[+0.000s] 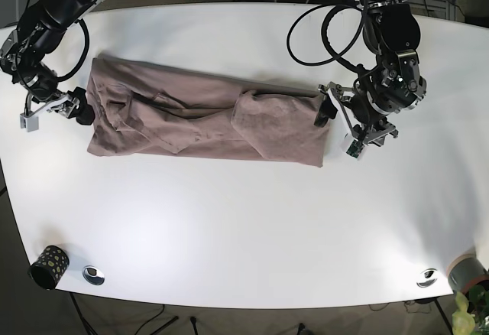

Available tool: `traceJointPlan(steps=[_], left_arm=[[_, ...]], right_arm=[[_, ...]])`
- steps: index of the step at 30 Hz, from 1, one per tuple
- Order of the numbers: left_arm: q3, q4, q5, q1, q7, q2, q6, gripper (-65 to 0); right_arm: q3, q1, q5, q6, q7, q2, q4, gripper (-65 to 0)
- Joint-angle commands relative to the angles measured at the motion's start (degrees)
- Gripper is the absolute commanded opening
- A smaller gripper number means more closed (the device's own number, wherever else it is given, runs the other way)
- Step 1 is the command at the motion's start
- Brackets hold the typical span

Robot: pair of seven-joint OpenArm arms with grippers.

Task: Fold the T-shirt properly

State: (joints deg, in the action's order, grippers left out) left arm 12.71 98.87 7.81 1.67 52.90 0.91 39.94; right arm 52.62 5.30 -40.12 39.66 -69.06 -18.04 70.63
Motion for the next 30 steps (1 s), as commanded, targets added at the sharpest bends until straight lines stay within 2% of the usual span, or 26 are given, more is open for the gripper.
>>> traceJointPlan(steps=[1,6,13,15,19,25,27,30], left_arm=[[-0.01,0.16,0.93,-1.19,-1.34,0.02,0.06,-24.2],[-0.01,-0.45,0.93,-1.45,-1.34,0.28,0.06,-24.2],[1.22,-0.54,0.67,-2.60,-1.34,3.71,0.06,-24.2],[2.19,-1.33,0.49,-2.68,-1.34,5.55,0.06,-24.0],[2.63,-4.14,0.67,-4.00,-1.34,6.70,0.06,-23.9],[2.54,-7.92,0.76,-4.00,-1.43,6.70,-2.10,-23.7],[2.63,-9.24,0.76,-4.00,-1.43,6.70,-2.10,-23.9],[2.63,-10.56,0.76,-4.00,-1.43,6.70,-2.10,-24.0]], right_arm=[[0.08,0.90,-1.42,0.34,0.79,-1.34,-1.14,-10.1],[0.08,0.81,-1.42,0.34,0.79,-0.90,-2.63,-10.1],[-0.44,0.81,-1.24,0.34,0.71,3.05,-2.37,-10.1],[-2.29,0.81,-1.16,0.34,0.71,4.37,-2.28,-10.3],[-7.30,0.81,-1.51,0.34,0.71,5.16,-2.19,-10.3],[-7.57,0.99,-1.24,0.34,0.88,6.22,-1.49,-10.6],[-7.65,1.07,-1.24,0.34,0.97,6.31,-1.49,-13.5],[-7.57,1.16,-1.24,0.34,0.97,6.22,-1.49,-27.9]])
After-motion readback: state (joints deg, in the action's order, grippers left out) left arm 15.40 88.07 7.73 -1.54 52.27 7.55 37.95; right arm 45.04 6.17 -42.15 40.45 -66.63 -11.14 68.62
